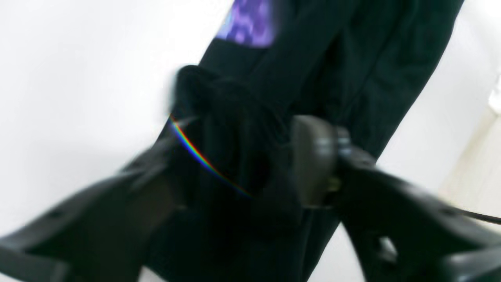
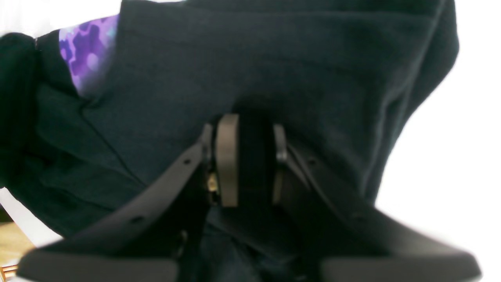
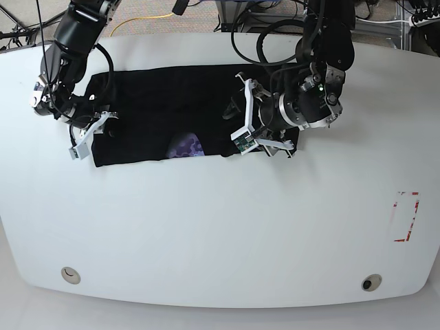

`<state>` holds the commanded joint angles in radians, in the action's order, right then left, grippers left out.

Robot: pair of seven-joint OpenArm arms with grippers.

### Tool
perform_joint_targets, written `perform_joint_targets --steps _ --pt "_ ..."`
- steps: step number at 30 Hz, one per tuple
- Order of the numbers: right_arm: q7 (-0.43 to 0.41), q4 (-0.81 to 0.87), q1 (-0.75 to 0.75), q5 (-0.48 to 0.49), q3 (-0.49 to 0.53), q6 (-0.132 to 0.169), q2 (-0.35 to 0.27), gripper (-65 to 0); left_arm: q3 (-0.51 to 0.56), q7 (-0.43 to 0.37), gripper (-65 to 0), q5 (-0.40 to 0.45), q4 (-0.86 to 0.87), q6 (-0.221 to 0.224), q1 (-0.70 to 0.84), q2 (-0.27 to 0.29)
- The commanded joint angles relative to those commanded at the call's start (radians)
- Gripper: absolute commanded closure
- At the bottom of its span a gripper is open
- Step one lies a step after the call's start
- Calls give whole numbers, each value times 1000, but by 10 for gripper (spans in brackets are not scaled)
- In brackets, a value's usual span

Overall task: Fold the T-shirt properly
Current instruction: 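Lift the strip end with the left gripper and fold it toward the right gripper, then press the folded layers flat with both grippers, moving inward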

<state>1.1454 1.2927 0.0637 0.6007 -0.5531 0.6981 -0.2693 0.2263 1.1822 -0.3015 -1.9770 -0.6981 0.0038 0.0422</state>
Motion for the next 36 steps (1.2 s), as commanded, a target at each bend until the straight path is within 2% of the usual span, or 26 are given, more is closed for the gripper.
perform_joint_targets --steps 5,9,15,20,23,27,30,34,36 --pt "0 0 -2 0 0 0 0 -113 74 58 -375 -2 -29 0 -34 38" --pt "0 0 2 3 0 0 2 -113 72 68 -372 6 -26 0 -58 32" --pt "0 6 5 5 -3 0 -2 -116 -2 68 -371 57 -26 0 -55 -48" --pt "8 115 5 6 -2 0 0 -122 -66 44 -357 103 -3 0 -8 -133" --pt "12 170 5 8 -2 0 2 -185 -104 3 -279 124 26 0 32 -158" --pt "54 198 29 8 -9 0 2 -354 -155 -60 -194 137 72 0 80 -175" --pt "74 196 38 38 -34 0 0 -441 -187 -114 -136 137 106 0 110 -176" --pt "92 183 46 121 -144 0 -6 -463 -209 -175 -68 137 167 0 129 -176" --pt "117 167 52 133 -180 0 -11 -465 -216 -192 -56 137 183 0 135 -176"
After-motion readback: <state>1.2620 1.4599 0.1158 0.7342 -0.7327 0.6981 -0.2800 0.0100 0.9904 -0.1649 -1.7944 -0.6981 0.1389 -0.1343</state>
